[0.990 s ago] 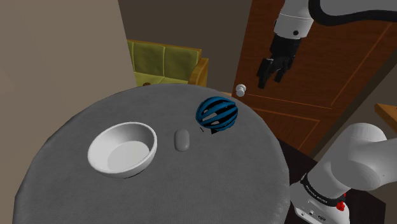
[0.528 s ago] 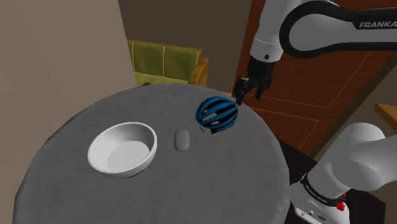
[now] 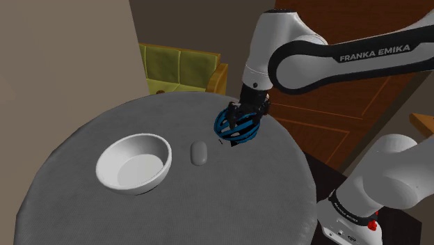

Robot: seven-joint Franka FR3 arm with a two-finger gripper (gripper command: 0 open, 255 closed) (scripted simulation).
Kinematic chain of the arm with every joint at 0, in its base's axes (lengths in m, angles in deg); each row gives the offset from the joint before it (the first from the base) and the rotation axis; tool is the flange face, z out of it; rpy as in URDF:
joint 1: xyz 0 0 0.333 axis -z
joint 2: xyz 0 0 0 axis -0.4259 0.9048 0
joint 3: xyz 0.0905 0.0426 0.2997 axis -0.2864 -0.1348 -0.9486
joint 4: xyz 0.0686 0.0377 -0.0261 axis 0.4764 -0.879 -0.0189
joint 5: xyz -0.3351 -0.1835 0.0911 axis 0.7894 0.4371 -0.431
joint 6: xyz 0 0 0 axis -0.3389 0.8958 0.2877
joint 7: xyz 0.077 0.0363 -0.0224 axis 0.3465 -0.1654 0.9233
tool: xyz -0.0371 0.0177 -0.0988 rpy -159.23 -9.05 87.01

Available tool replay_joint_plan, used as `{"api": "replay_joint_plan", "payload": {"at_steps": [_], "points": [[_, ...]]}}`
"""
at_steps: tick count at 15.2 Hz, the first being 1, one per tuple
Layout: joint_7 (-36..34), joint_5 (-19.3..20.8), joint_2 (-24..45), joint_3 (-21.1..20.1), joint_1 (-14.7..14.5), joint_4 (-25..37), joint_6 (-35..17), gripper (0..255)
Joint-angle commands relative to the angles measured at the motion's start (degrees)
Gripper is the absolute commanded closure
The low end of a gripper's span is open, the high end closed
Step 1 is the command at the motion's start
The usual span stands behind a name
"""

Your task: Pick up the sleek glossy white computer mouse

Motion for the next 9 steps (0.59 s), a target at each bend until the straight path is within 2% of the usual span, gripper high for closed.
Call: {"api": "replay_joint_plan", "payload": {"at_steps": [1, 5, 9], "points": [[-2.9, -0.5, 3.0, -2.1, 0.0, 0.1, -3.8, 0], [-9.3, 0.5, 10.9, -6.2, 0.7, 2.6, -10.5, 0], [-16.9, 4.1, 19.7, -10.1, 1.7, 6.5, -16.5, 0]]}}
